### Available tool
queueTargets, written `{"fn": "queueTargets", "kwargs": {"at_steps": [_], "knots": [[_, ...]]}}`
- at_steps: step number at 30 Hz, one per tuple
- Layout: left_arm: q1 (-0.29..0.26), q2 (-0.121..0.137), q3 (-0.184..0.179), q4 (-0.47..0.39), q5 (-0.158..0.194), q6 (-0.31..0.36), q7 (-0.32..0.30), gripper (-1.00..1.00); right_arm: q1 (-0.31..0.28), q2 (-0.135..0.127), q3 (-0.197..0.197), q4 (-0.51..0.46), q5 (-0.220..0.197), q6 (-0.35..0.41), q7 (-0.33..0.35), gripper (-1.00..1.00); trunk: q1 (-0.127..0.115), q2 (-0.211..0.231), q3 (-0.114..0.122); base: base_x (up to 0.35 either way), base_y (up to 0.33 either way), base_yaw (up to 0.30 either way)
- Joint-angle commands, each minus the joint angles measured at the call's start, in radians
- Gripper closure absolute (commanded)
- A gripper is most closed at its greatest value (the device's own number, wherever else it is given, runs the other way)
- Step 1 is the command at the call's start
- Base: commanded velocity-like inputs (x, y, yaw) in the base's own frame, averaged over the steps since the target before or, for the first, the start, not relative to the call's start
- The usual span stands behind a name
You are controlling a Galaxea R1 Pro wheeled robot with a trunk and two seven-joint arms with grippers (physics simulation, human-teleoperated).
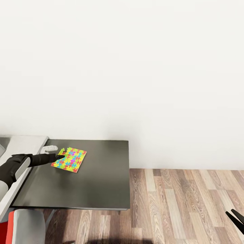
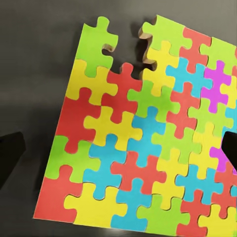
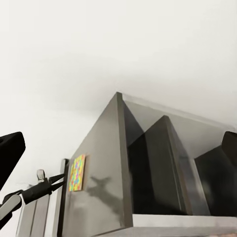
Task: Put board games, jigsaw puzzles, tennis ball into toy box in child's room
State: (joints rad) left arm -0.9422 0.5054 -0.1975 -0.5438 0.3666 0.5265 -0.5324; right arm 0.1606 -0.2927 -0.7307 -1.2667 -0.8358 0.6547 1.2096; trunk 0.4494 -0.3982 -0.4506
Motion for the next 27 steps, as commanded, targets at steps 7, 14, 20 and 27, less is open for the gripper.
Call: {"fn": "queueTargets", "kwargs": {"at_steps": [7,14,20,27], "knots": [[-0.001,0.014,-0.006,-0.001,0.009,0.005,0.0,-1.0,0.0,0.0,0.001,-0.001,-0.007,0.008,-0.001,-1.0,0.001,-0.002,-0.013,0.0,0.0,0.0],[-0.001,0.017,-0.006,-0.001,0.008,0.004,0.0,-1.0,0.0,0.0,0.001,-0.001,-0.006,0.008,-0.001,-1.0,0.001,-0.002,-0.024,0.0,0.0,0.0],[-0.001,0.017,-0.006,-0.001,0.008,0.004,0.0,-1.0,0.0,0.0,0.001,-0.001,-0.007,0.008,-0.001,-1.0,0.001,-0.002,-0.031,0.0,0.0,0.0],[-0.001,0.016,-0.006,-0.001,0.008,0.004,0.0,-1.0,0.0,0.001,0.001,0.0,-0.008,0.008,0.001,-1.0,0.001,-0.002,-0.033,0.0,0.0,0.0]]}}
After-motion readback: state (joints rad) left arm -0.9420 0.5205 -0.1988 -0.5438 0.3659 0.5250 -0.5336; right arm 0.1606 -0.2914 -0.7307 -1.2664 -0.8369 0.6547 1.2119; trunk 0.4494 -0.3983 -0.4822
